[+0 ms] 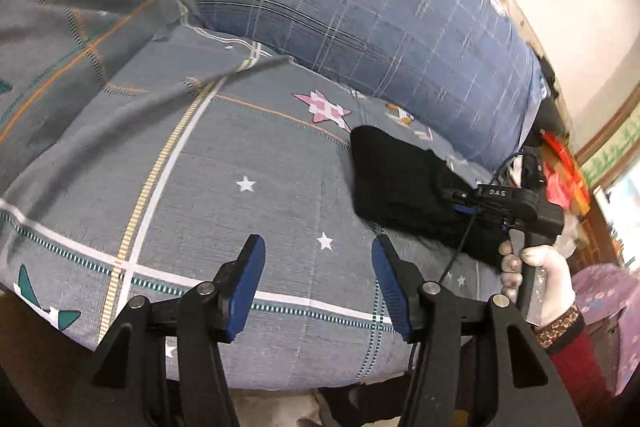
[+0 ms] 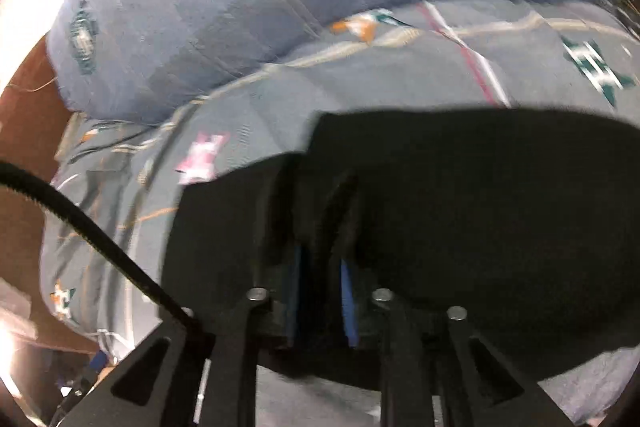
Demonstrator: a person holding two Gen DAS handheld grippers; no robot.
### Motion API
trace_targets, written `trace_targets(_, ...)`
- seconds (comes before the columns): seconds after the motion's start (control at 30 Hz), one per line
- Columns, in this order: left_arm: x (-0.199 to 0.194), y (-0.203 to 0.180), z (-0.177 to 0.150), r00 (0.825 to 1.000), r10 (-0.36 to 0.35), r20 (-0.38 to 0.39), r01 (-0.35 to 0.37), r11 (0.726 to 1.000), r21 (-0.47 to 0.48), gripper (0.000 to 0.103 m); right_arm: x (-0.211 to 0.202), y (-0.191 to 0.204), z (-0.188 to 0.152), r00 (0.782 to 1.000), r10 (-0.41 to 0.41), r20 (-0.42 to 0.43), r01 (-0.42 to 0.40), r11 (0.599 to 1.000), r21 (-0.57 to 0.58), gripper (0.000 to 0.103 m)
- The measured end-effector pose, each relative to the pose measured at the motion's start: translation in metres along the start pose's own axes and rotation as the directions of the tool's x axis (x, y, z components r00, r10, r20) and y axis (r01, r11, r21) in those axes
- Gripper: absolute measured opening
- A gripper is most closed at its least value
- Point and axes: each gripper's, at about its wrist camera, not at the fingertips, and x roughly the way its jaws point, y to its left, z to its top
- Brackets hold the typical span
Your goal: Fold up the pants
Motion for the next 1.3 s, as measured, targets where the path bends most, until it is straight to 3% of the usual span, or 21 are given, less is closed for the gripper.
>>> trace_targets(0.1,0.004,-0.011,0.011,1.0,0.006,-0.008,-0.006,1.0,0.028,0.056,-0.019,-0.019,-0.006,0.999,0.04,0.026,-0.041,0.998,0.057,0.031)
trace_targets(0.2,0.014,-0.028,0.025,1.0,0.012,0.002,-0.012,0.997,0.073,0.062,-0.055,-0.019,-0.006,0.988,-0.02,0.153,0.015,0.999,0.035,0.035)
trace_targets(0.23,0.02,-0.034,0.028,1.0,0.013,0.006,-0.014,0.996,0.087,0.064,-0.063,-0.016,-0.006,0.984,0.003,0.179,-0.008,1.0,0.027,0.035)
trace_targets(0.3,0.039,-0.044,0.035,1.0,0.01,-0.003,-0.009,0.995,0.101,0.064,-0.074,-0.006,-0.002,0.965,0.168,0.202,-0.175,0.984,0.018,0.035)
trace_targets(0.37,0.065,-0.052,0.038,0.998,-0.03,-0.052,0.034,0.996,0.081,0.064,-0.067,0.005,0.003,0.942,0.291,0.168,-0.298,0.954,0.017,0.036)
trace_targets(0.47,0.104,-0.058,0.042,0.991,-0.05,-0.126,0.056,0.998,0.043,0.064,-0.027,0.02,0.007,0.914,0.396,0.092,-0.402,0.913,0.062,0.036)
trace_targets(0.57,0.141,-0.059,0.045,0.98,-0.042,-0.193,0.047,0.999,0.024,0.064,0.013,0.018,0.005,0.931,0.363,0.041,-0.366,0.925,0.105,0.036)
trace_targets(0.63,0.159,-0.057,0.042,0.974,-0.007,-0.227,0.014,0.999,0.029,0.064,0.023,0.004,0.0,0.945,0.322,0.055,-0.326,0.935,0.137,0.035)
trace_targets(0.7,0.158,-0.062,0.04,0.982,0.004,-0.191,0.01,0.997,0.075,0.066,0.022,-0.014,-0.005,0.939,0.331,0.087,-0.342,0.926,0.16,0.025)
trace_targets(0.8,0.159,-0.07,0.037,0.982,0.037,-0.185,-0.016,0.993,0.117,0.068,0.009,-0.04,-0.009,0.952,0.258,0.161,-0.288,0.937,0.198,0.025)
trace_targets(0.87,0.157,-0.073,0.035,0.981,0.053,-0.187,-0.03,0.992,0.125,0.068,0.005,-0.053,-0.013,0.947,0.254,0.196,-0.293,0.934,0.206,0.025)
trace_targets(0.93,0.145,-0.072,0.033,0.982,0.041,-0.187,-0.022,0.995,0.101,0.068,-0.002,-0.054,-0.019,0.94,0.258,0.226,-0.296,0.942,0.158,0.025)
trace_targets(1.07,0.096,-0.072,0.018,0.993,0.081,-0.085,-0.073,0.993,0.095,0.068,-0.009,-0.04,-0.039,0.945,0.178,0.275,-0.189,0.982,0.014,0.026)
trace_targets(1.13,0.067,-0.069,0.008,0.993,0.11,-0.034,-0.108,0.992,0.073,0.068,-0.01,-0.029,-0.04,0.944,0.152,0.293,-0.155,0.988,-0.013,0.036)
trace_targets(1.3,0.005,-0.061,-0.019,0.972,0.226,0.06,-0.229,0.972,0.044,0.068,-0.028,0.003,-0.065,0.923,0.046,0.382,0.009,0.99,-0.14,0.048)
